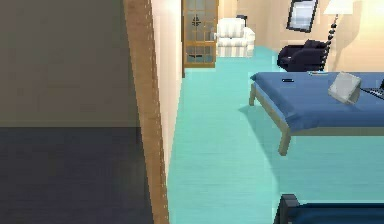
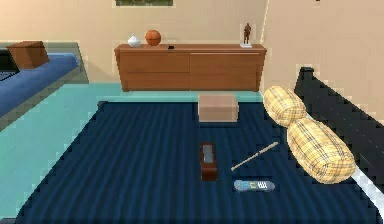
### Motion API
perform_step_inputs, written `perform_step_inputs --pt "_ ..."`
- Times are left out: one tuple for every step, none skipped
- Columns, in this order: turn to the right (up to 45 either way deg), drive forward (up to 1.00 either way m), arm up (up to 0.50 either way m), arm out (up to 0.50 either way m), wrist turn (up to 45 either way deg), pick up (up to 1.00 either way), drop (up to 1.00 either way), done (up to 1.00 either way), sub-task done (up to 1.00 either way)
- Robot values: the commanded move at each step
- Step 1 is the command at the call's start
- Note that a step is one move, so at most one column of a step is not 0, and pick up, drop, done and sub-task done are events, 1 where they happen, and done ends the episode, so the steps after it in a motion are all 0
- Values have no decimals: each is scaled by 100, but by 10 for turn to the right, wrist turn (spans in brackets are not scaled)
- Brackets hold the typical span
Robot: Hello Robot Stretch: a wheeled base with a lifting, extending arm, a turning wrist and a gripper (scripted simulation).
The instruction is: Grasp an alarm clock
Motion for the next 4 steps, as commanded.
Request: perform_step_inputs --pt "0 0 12 0 0 0 0 0 0" --pt "0 0 0 46 0 0 0 0 0" --pt "0 0 0 0 450 0 0 0 0" --pt "0 0 0 0 450 0 0 0 0"
